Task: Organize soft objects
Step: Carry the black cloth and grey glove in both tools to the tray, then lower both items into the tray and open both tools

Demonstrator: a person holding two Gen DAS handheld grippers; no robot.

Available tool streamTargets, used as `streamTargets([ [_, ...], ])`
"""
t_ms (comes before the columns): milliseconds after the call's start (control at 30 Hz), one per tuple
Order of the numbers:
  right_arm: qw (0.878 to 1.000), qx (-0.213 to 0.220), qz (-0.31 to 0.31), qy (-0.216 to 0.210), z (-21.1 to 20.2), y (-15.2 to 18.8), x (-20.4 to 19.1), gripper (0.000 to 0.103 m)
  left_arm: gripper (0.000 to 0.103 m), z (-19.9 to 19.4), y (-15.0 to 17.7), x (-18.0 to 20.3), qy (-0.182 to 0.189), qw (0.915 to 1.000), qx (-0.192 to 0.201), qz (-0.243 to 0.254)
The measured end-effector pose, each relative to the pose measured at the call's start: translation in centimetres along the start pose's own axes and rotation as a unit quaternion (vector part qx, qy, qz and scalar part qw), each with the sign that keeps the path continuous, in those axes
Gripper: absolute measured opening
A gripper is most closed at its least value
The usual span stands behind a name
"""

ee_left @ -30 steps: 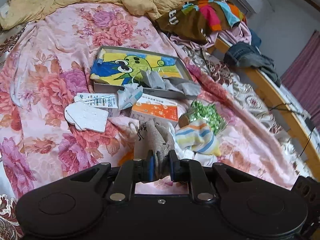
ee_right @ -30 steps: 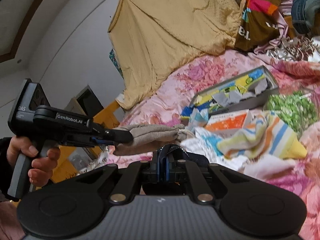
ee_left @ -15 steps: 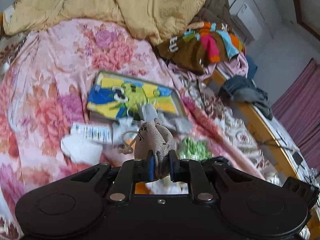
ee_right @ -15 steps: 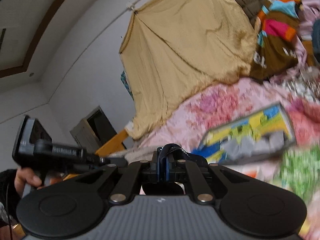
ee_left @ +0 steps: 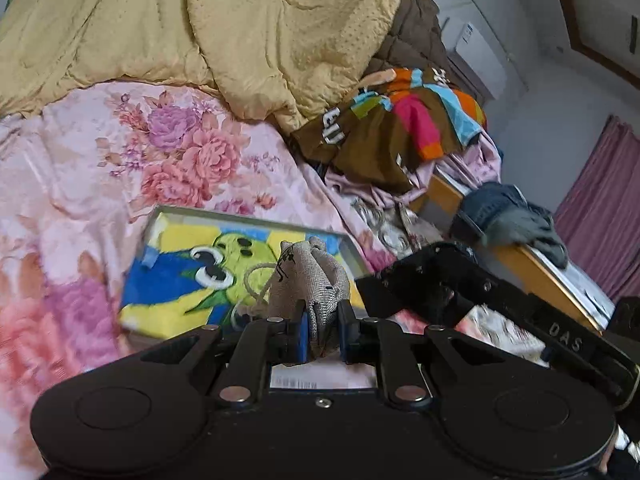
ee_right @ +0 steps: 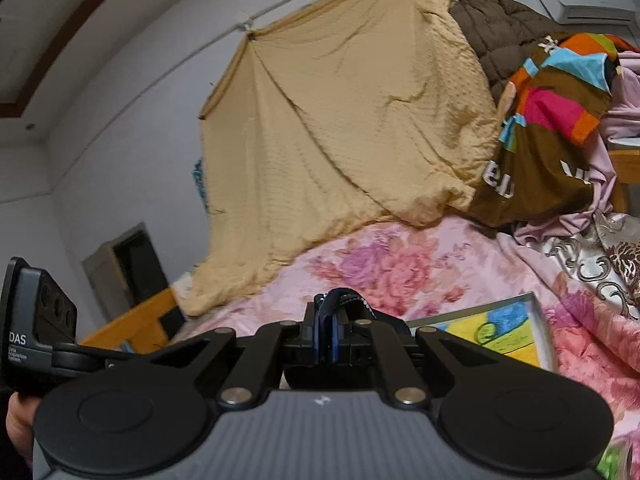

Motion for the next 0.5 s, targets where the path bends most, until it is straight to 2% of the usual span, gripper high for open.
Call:
streamTargets([
  [200,1.000,-0.009,-0.003,0.028,3.3,1.4,3.2,0.007,0.015,6.5,0.1,-1.4,-0.002,0.9994,0.014,-0.032],
  [367,0.998,-0.021,0.031,0.044,5.0,2.2,6.0,0.007,0.015,10.5,0.7,-3.2,-0.004,0.9977,0.002,-0.068],
  [500,0.994,-0.043,0.087,0.054,6.0,2.6,8.2,0.007,0.016,12.5,1.6,-4.1,-0.015,0.9965,-0.008,-0.082],
])
Point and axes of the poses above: each gripper's, at about its wrist camera, not at the fingertips, and z roughly the way its jaws point, x to its right, y to its underside, the point moved 2 cm from there along z, roughly the way its jaws point
